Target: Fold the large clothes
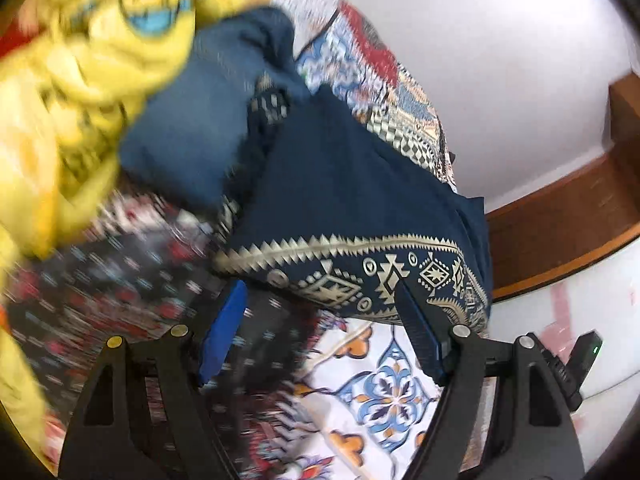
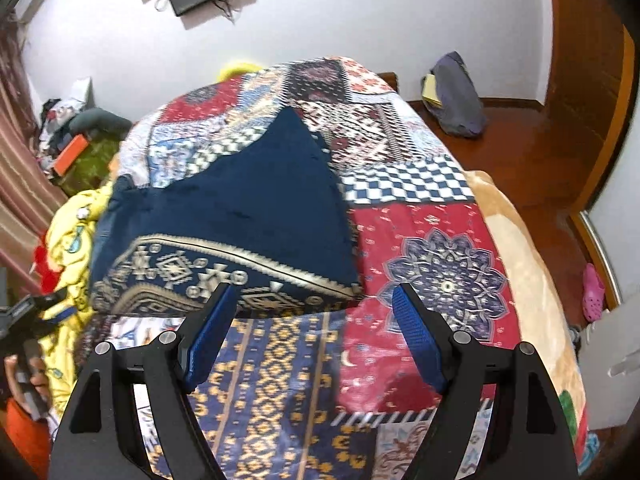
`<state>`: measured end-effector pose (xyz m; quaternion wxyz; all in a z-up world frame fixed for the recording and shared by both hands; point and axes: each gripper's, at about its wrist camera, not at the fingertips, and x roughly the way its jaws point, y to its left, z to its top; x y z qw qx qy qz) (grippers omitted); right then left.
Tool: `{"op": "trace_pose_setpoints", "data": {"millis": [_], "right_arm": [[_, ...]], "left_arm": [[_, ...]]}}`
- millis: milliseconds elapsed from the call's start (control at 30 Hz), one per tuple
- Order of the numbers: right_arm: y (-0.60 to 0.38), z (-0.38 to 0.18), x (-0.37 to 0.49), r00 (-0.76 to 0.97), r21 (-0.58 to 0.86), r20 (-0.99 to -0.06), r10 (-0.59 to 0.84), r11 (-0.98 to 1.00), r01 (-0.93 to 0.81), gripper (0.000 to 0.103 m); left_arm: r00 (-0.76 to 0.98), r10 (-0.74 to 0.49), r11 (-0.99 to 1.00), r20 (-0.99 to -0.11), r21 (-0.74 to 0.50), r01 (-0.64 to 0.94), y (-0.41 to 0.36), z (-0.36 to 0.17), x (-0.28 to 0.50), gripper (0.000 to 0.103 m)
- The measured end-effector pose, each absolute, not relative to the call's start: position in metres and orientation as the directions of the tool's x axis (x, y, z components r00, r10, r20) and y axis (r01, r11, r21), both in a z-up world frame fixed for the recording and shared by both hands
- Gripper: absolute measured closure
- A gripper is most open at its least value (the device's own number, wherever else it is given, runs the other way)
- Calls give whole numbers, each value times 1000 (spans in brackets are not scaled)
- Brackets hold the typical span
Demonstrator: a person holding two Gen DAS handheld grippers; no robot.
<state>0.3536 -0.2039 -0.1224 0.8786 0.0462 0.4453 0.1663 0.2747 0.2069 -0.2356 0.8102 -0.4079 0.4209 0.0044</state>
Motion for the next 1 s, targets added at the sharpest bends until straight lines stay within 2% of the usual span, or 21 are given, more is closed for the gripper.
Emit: {"op": "trace_pose_setpoints", "data": {"millis": [167, 333, 633, 733, 800, 900, 1000], "right_arm": [[-190, -125, 351, 544, 224, -764, 346, 934, -280, 26], [-178, -131, 353, 526, 206, -781, 337, 934, -292, 26], [-147, -138, 367, 493, 208, -795, 354, 922, -326, 26], [-131, -138, 373, 479, 196, -804, 353, 917, -347, 26], [-119, -134, 376, 476, 185, -804, 356, 911, -368, 26], [-99, -127, 381, 485, 168, -796, 361, 903, -396, 26], [-70, -121, 387, 484, 162, -789, 379, 888, -431, 26]], "left_arm": [[647, -391, 591, -655, -718, -369, 194, -265, 289, 27], [711, -387, 515, -587, -777, -361, 205, -276, 307, 28], [706, -305, 576, -639, -714, -397, 202, -279, 345, 32], [712, -269, 583, -649, -698, -416, 206, -277, 341, 53], [746, -246, 586, -619, -708, -395, 210, -266, 330, 84], [794, -197, 617, -575, -702, -356, 214, -235, 317, 85], [814, -103, 693, -571, -628, -353, 214, -198, 305, 85]]}}
